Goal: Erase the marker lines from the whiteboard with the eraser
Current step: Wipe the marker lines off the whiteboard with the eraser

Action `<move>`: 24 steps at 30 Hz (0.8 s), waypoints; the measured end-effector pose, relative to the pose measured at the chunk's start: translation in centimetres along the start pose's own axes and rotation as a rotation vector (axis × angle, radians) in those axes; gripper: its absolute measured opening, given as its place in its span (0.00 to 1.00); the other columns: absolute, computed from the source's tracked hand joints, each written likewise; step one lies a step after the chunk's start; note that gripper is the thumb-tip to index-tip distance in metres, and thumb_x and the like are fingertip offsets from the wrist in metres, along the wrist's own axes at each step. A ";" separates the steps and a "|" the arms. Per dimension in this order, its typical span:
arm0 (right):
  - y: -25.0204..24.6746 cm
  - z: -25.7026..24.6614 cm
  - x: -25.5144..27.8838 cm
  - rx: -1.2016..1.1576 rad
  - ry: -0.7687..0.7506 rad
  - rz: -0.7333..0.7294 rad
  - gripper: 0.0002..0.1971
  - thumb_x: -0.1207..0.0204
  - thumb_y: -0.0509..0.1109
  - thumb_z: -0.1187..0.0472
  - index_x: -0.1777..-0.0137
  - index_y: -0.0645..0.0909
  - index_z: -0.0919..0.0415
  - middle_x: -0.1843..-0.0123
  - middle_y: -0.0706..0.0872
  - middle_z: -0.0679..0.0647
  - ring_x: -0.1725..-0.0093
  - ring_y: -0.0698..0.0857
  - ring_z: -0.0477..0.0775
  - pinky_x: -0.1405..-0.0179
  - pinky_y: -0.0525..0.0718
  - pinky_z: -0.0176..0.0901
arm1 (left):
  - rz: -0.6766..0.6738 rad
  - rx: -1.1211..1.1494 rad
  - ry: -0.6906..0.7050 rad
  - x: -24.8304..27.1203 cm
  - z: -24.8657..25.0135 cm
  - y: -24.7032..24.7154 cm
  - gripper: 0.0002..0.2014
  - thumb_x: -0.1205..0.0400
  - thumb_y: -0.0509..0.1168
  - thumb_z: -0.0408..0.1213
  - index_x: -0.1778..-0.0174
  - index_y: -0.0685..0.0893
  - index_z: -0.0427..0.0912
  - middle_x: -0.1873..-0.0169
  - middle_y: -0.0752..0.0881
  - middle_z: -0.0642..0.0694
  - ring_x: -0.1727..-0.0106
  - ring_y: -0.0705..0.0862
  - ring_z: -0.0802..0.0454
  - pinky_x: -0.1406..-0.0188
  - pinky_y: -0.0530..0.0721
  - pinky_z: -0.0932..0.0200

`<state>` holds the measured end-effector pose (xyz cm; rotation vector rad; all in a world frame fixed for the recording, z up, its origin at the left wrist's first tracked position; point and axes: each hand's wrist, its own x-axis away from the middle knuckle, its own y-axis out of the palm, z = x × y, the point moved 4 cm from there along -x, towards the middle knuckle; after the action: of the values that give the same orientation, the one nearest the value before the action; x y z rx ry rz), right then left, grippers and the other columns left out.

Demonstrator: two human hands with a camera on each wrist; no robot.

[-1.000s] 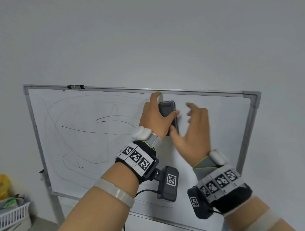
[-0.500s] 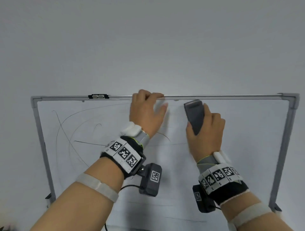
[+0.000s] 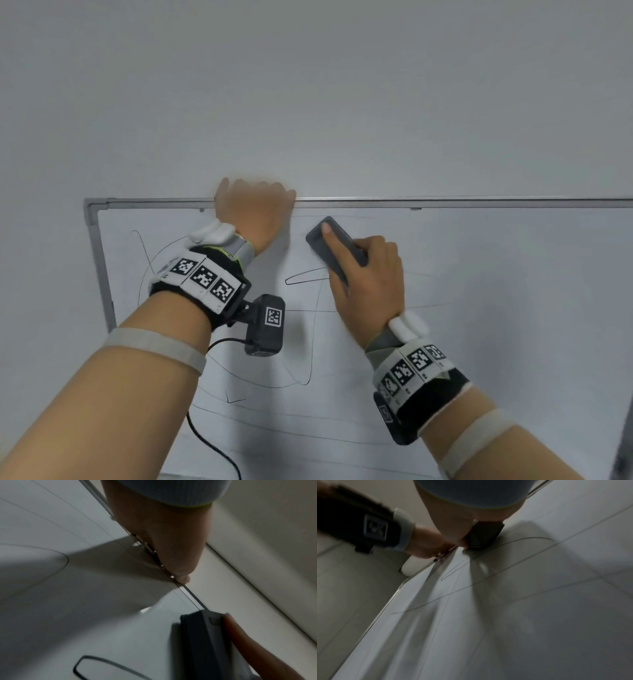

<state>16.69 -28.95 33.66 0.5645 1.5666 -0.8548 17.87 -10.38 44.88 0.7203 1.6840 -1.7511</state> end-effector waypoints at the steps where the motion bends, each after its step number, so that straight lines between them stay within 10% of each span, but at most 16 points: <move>1: -0.5 0.8 0.3 -0.004 0.015 0.025 0.35 0.26 0.77 0.61 0.18 0.73 0.46 0.47 0.78 0.62 0.54 0.76 0.63 0.58 0.81 0.57 | -0.006 0.027 0.021 -0.2 -0.1 0.1 0.23 0.11 0.44 0.58 0.53 0.82 0.52 0.57 0.83 0.53 0.39 0.77 0.40 0.22 0.58 0.40; 9: -7.1 11.2 2.5 -0.015 0.534 0.417 0.36 0.22 0.76 0.58 0.15 0.68 0.44 0.43 0.73 0.61 0.43 0.72 0.60 0.48 0.81 0.57 | 0.066 0.138 0.041 -1.2 2.5 0.0 0.27 0.14 0.49 0.64 0.61 0.84 0.50 0.64 0.83 0.53 0.44 0.75 0.44 0.37 0.63 0.45; 24: -9.4 12.7 1.1 -0.006 0.481 0.359 0.38 0.21 0.73 0.59 0.12 0.63 0.48 0.38 0.71 0.62 0.43 0.68 0.55 0.47 0.82 0.63 | 0.099 0.076 0.061 -1.7 8.4 -1.7 0.30 0.13 0.47 0.63 0.63 0.85 0.47 0.65 0.83 0.53 0.45 0.74 0.45 0.38 0.63 0.45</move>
<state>17.19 -44.81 34.17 1.0687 1.8171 -0.4578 17.92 -18.69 47.67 0.8843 1.6002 -1.7478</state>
